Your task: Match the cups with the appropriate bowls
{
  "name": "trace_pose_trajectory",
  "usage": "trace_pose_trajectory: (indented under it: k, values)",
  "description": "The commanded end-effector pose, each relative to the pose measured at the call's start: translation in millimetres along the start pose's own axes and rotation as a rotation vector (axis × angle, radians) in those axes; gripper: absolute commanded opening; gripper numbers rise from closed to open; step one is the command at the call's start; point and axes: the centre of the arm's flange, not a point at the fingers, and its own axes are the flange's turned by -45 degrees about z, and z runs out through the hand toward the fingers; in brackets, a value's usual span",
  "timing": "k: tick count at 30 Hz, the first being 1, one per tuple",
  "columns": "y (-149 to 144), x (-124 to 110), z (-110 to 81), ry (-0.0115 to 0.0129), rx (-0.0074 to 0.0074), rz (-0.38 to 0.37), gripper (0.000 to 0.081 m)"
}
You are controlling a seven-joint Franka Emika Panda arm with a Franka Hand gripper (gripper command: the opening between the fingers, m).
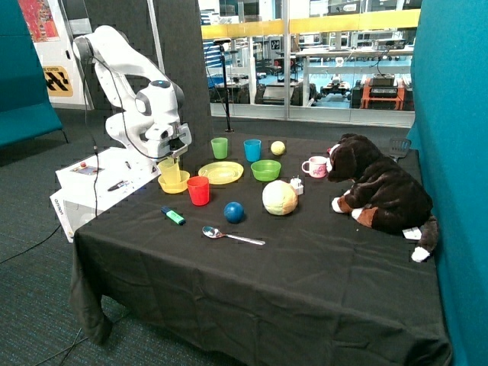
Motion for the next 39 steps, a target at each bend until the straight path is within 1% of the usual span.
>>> trace_pose_trajectory:
  k: [1,7,8,9,15,23,24,28,30,39]
  values:
    - [5.9,9.4,1.1,-0.0081,0.0029,-0.007,0.0000]
    - [2.9,9.8,4.7,-0.0080,0.0030,-0.025,0.0000]
    - [2.3,9.7,5.4,-0.0080,0.0030,-0.039,0.0000]
    - [1.8,9.4,6.1,-0.0080,0.0030,-0.031,0.0000]
    - [-2.4,9.5,5.8,-0.0080,0.0031,-0.055,0.0000]
    - [-8.1,7.4,8.3,-0.0080,0.0031,-0.063,0.0003]
    - [-9.1,6.4,9.2,-0.0080,0.0032,-0.068,0.0031]
    - [-10.4,4.0,10.7,-0.0080,0.0032,-0.072,0.0084]
    - [-10.3,2.4,11.3,-0.0080,0.0032,-0.073,0.0132]
    - [-6.3,-4.3,12.1,-0.0080,0.0032,-0.068,0.0244]
